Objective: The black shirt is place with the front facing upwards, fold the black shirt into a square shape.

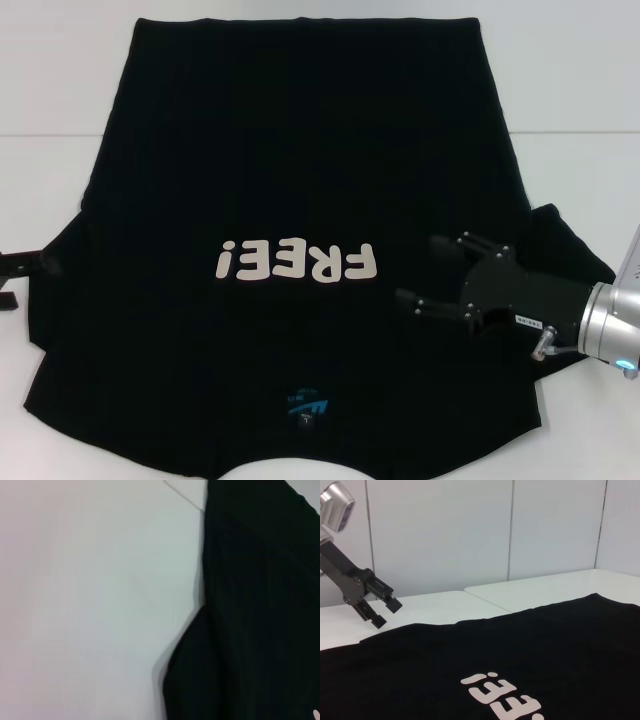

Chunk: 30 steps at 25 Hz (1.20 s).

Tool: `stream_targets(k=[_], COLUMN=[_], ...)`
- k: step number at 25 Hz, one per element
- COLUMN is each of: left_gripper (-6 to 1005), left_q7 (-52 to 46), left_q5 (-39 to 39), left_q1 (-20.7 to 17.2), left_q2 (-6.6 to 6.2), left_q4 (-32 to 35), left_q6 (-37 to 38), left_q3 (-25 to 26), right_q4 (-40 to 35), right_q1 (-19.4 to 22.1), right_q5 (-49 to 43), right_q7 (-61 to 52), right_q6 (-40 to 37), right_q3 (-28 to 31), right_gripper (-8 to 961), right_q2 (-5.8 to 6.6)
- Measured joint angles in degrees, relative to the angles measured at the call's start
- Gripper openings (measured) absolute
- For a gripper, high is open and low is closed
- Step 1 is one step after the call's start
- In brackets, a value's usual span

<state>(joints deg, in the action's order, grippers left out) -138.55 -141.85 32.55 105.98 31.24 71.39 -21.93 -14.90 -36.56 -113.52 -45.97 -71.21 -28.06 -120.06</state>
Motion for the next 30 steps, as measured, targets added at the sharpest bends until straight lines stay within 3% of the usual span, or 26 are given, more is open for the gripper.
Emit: stream_targets(k=[16,30], left_gripper=[948,948], left_q7=[0.02,-0.36], left_q5=[-0.01,0.21], left_q1=[-0.24,0.69], left_q2=[0.73,0.62], left_q4=[-1.21,-3.20], left_q6=[-0.93,-0.36], left_q3=[-0.65,-0.67], right_q4=[-0.15,-0.09], right_q1=[-0.09,-0.04], right_q5=[0.16,0.02], right_q7=[0.00,0.00], right_q6=[-0.25,-1.01], right_q3=[0.02,0.02], right_gripper=[927,928], right_q2=[0.00,0.00])
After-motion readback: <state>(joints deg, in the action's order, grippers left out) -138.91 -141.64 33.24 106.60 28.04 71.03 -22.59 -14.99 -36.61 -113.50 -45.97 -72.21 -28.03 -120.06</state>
